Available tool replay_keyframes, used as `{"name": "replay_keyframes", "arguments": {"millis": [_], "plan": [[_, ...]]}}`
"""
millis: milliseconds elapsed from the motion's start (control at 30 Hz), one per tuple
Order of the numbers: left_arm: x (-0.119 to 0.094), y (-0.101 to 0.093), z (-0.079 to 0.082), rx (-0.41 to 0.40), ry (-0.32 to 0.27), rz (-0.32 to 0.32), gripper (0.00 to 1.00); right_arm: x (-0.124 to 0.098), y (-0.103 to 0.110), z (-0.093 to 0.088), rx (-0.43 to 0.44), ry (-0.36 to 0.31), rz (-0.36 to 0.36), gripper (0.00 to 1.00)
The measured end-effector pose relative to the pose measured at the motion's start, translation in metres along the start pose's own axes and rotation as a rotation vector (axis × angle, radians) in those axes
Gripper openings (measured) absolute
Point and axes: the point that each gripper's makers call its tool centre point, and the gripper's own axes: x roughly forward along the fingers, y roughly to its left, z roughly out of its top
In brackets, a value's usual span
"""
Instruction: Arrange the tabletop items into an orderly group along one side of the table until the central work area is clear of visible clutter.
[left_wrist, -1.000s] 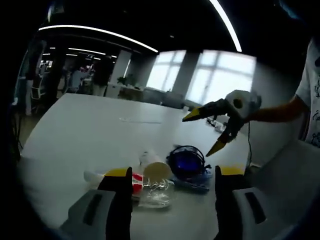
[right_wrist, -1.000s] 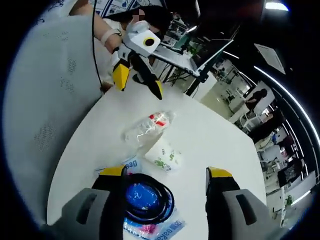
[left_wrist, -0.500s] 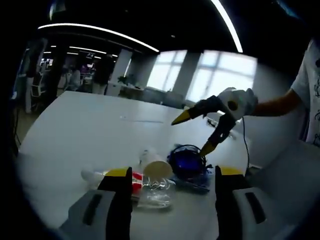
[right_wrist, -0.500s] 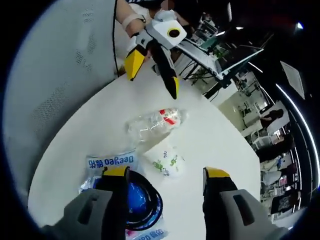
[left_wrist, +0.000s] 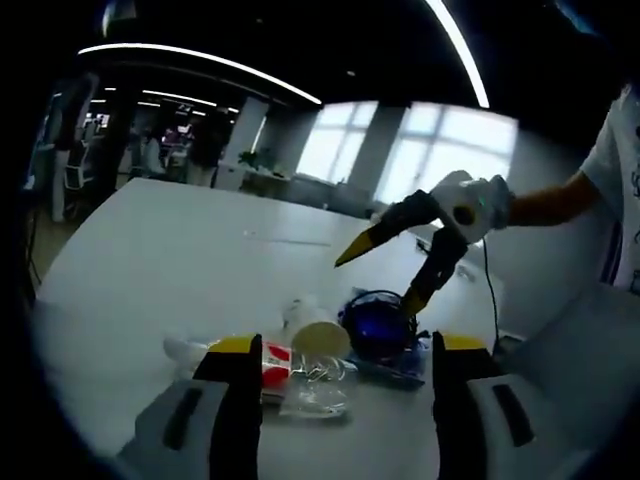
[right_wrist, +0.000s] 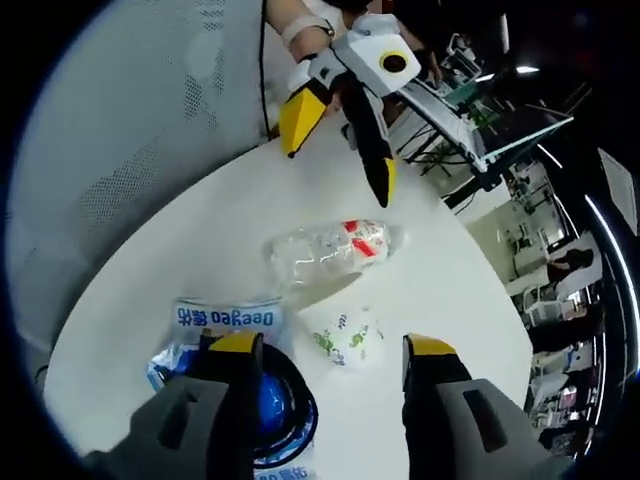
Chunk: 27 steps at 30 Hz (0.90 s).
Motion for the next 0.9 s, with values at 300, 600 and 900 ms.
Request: {"name": "replay_keyframes", "arguments": {"millis": [300, 600, 900], "plan": [[0.0, 0.003, -0.003, -0.02, 0.003, 0.003, 0.7, 0.007, -0.003, -0.007, -0.042, 0.025, 0.084, 0.51], [0.002, 0.005, -0.008, -0.004, 0.029, -0.003, 0.7, 0.022, -0.002, -0.006, -0.104, 0.032, 0.15, 0.49], [0.001, 0.01, -0.009, -0.032, 0.026, 0.005, 0.73, 0.037, -0.009, -0.008, -0.25, 0.07, 0.141, 0.44]]}}
